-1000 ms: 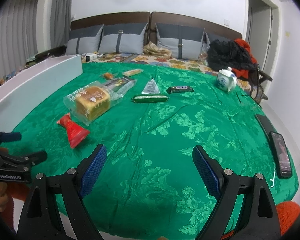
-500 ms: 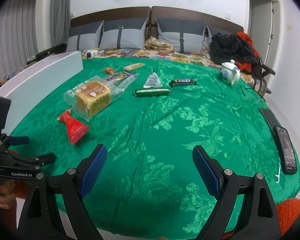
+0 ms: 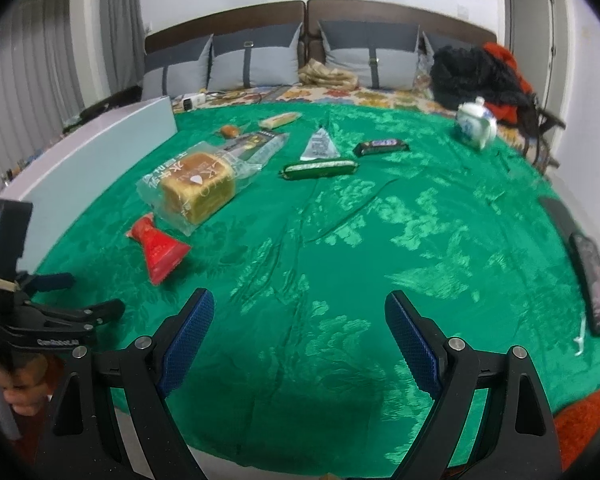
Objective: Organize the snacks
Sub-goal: 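Lower the left tool onto the red snack bar and close it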
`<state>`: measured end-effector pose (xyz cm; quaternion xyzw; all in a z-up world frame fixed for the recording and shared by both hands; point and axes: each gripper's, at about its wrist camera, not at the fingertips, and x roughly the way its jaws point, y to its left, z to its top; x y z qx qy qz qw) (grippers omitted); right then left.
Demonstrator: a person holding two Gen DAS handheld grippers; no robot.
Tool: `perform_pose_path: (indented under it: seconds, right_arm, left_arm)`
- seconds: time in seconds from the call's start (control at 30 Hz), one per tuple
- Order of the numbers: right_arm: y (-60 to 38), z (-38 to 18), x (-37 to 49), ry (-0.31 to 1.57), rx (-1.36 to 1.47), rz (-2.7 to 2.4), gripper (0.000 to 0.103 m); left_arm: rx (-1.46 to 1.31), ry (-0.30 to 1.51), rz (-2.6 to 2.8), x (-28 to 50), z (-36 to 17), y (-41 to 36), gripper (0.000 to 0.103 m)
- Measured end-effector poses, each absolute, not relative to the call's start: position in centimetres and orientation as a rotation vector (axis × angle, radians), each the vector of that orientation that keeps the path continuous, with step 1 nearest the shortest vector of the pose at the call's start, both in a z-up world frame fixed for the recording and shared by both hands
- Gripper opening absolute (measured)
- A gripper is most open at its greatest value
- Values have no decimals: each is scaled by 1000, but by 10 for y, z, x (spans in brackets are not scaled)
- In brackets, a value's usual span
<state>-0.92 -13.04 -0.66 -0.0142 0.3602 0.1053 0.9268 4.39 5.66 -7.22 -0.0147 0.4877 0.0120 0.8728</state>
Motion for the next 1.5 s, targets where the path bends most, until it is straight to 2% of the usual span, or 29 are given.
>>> perform_pose_path:
  seconds: [0.47, 0.57, 0.77, 0.87, 0.97, 1.07, 1.4, 1.47, 1.5]
  right_arm:
    - [-143, -8, -2, 768, 85, 233, 90]
    - [-145, -7, -1, 768, 93, 233, 90]
    - [-148, -6, 1, 770, 116, 228, 90]
    - [-148, -8, 3, 781, 125, 232, 90]
    - [-146, -7, 2, 778, 117, 239, 90]
    - [-146, -5, 0, 770, 109, 242, 90]
    - [-155, -7, 6, 788, 183, 260, 90]
    - [-154, -7, 6, 792, 173, 262, 90]
    - [-153, -7, 6, 793, 168, 260, 90]
  left_arm:
    - [-24, 1016, 18, 44, -73, 57, 103]
    - [-34, 1062, 6, 47, -70, 58, 103]
    - [-303, 1050, -122, 60, -43, 65, 103]
    - [-334, 1016, -114, 87, -23, 53, 103]
    - [-267, 1023, -61, 118, -18, 33, 103]
    - [-150, 1074, 3, 132, -35, 20, 103]
    - [-89, 1098, 97, 112, -48, 71, 102]
    - [-68, 1106, 67, 116, -48, 66, 98]
    - [-49, 1115, 50, 119, -48, 61, 92]
